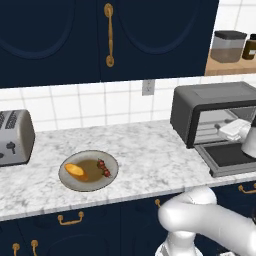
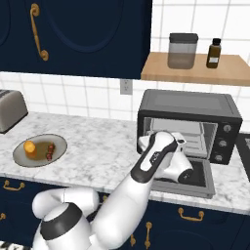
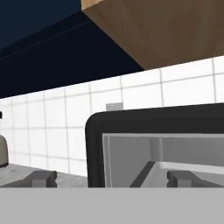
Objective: Pick up the kebab skewer and baguette bread, and place them inside the toaster oven. Close the toaster oven door and start by setting the timer.
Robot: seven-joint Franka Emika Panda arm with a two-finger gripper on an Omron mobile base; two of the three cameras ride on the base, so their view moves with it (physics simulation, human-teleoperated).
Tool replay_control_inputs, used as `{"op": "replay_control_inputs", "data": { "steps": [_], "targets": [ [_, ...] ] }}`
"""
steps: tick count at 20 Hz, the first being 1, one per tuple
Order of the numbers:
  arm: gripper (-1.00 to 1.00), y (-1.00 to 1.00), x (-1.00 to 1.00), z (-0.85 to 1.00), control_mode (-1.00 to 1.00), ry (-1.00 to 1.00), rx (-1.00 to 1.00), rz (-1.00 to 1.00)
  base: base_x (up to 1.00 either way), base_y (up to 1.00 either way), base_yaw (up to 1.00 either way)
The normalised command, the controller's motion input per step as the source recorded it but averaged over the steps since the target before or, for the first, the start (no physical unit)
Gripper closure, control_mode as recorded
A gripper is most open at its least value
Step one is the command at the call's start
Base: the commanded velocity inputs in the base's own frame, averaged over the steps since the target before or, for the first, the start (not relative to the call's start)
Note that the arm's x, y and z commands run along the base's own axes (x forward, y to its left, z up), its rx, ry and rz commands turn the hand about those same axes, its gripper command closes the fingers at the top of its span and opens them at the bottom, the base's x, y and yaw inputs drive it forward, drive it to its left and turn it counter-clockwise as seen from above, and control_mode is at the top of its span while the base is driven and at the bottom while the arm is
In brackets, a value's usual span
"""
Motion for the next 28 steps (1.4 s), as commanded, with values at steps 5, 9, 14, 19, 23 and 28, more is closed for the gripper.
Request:
{"op": "replay_control_inputs", "data": {
  "steps": [5, 9, 14, 19, 23, 28],
  "targets": [
    [-1.00, -0.18, 0.54, -0.13, -1.00, -0.01, -0.01, 0.00, 0.00, 0.00, 0.00],
    [-1.00, -0.19, 0.44, -0.05, -1.00, 0.00, -0.08, 0.00, 0.00, 0.00, 0.00],
    [-1.00, -0.20, 0.38, -0.13, -1.00, 0.00, -0.06, 0.00, 0.00, 0.00, 0.00],
    [-1.00, -0.33, 0.23, -0.16, -1.00, 0.00, -0.01, 0.00, 0.00, 0.00, 0.00],
    [-1.00, -0.14, 0.11, -0.13, -1.00, 0.01, 0.00, 0.00, 0.00, 0.00, 0.00],
    [-1.00, -0.05, 0.27, -0.11, -1.00, 0.01, 0.00, 0.00, 0.00, 0.00, 0.00]
  ]
}}
